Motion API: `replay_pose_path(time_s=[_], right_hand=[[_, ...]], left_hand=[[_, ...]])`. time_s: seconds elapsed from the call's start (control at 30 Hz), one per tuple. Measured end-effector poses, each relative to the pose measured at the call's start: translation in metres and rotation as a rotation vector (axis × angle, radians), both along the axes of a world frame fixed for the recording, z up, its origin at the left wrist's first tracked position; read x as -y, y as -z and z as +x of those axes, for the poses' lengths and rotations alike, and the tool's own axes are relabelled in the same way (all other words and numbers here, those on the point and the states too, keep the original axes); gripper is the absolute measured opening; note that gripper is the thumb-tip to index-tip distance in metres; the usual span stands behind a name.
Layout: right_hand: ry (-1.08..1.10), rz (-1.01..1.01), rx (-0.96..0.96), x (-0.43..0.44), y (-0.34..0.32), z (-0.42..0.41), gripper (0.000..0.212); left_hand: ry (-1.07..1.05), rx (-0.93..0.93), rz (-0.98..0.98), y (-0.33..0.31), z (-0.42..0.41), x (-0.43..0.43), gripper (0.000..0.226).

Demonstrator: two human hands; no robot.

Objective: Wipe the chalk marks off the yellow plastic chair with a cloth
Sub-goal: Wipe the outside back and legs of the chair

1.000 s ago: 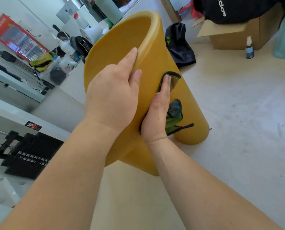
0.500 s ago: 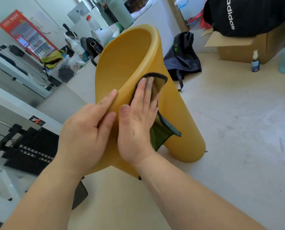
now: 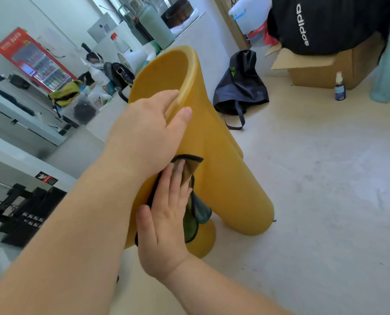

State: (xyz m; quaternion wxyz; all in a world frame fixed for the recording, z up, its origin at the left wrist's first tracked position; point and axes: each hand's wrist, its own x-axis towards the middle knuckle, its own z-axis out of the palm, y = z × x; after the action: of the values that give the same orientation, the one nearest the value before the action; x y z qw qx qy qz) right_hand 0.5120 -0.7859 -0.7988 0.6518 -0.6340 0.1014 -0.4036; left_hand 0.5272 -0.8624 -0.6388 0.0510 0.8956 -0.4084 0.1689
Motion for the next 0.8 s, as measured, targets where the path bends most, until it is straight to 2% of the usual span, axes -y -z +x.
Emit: replay_pose_path(time_s=[0.1,0.17,0.23,0.33,0.43,0.63,0.7,0.8], right_hand=[[0.054,-0.059,0.045,0.024,0.005,0.009,0.07],[0.084,0.007,0.034,0.059,-0.005,0.02,0.067],[0.053,0.121,-0.022,0.099,-0.02,0.029,0.076],[0.018,0.15,-0.122,0.142,-0.034,0.037,0.082],[0.002,0.153,-0.111,0.151,-0.037,0.035,0.076],[-0.139,0.309,-0.07,0.161,-0.039,0.026,0.092],[-0.186,0.388,-0.104,0.169,-0.049,0.018,0.09],[-0.159,0.457,-0.193,0.174,-0.072,0.007,0.075]], left_hand=[[-0.071,0.065,0.075,0.006,0.017,0.014,0.044],[-0.082,0.164,0.134,0.01,0.02,0.01,0.045],[-0.067,0.184,0.141,0.011,0.019,0.002,0.045],[-0.039,0.151,0.12,0.011,0.011,-0.014,0.047],[-0.009,0.12,0.118,0.008,-0.001,-0.03,0.049],[0.038,0.047,0.095,0.005,-0.014,-0.053,0.052],[0.031,-0.009,0.104,0.005,-0.016,-0.059,0.053],[0.046,-0.093,0.104,0.002,-0.02,-0.062,0.052]])
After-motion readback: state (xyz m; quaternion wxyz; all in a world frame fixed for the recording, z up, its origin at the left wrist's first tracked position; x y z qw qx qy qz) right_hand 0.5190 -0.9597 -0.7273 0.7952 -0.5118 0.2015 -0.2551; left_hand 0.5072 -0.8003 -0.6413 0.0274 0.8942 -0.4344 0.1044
